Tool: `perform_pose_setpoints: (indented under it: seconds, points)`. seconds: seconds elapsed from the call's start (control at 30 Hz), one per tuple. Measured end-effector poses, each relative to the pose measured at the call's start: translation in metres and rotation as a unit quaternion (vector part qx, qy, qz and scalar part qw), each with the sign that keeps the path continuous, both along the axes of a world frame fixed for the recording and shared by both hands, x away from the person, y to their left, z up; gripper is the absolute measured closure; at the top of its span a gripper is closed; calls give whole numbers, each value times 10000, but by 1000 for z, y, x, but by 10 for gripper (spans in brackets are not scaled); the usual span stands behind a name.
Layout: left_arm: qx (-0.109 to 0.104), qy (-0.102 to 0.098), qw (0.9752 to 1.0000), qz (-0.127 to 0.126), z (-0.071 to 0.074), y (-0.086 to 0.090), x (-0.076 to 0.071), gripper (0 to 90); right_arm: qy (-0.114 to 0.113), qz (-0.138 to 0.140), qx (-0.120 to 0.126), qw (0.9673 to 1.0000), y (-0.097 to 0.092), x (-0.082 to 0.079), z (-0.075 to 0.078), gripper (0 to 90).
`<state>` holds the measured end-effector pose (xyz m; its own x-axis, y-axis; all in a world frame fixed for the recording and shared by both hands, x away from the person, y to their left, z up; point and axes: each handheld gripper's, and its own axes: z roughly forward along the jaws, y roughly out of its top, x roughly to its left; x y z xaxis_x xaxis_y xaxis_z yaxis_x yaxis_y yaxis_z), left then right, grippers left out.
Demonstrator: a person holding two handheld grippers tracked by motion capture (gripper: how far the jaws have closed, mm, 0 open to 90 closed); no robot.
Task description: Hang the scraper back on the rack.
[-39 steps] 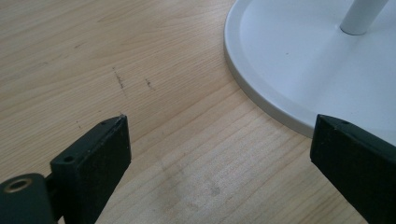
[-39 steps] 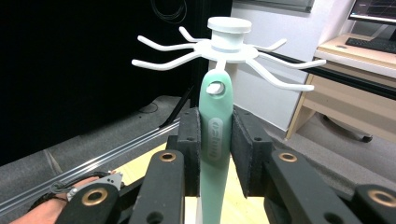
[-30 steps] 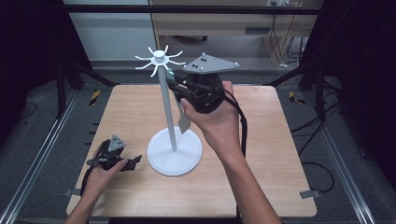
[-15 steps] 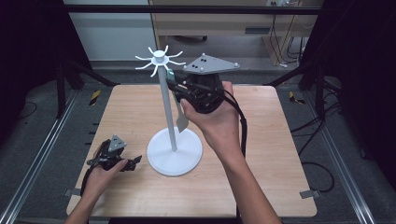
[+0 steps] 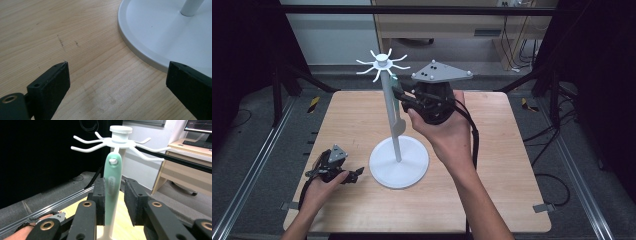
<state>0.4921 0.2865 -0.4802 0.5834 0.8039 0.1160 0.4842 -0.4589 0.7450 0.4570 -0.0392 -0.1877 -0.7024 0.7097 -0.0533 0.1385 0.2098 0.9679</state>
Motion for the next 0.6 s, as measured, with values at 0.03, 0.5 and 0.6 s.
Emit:
perform_pose_setpoints:
  seconds: [0.03,0.5,0.6]
  points:
    - [0,2,10000,0,0,0,0,49,-10,-4,-11,10000,-1,-1,0,714]
    - [-1,-22,10000,14,-1,0,0,49,127,-269,-102,9995,-21,-1,-12,715]
    - [-2,-18,10000,14,-1,0,0,49,164,-327,-116,9993,-25,1,-16,715]
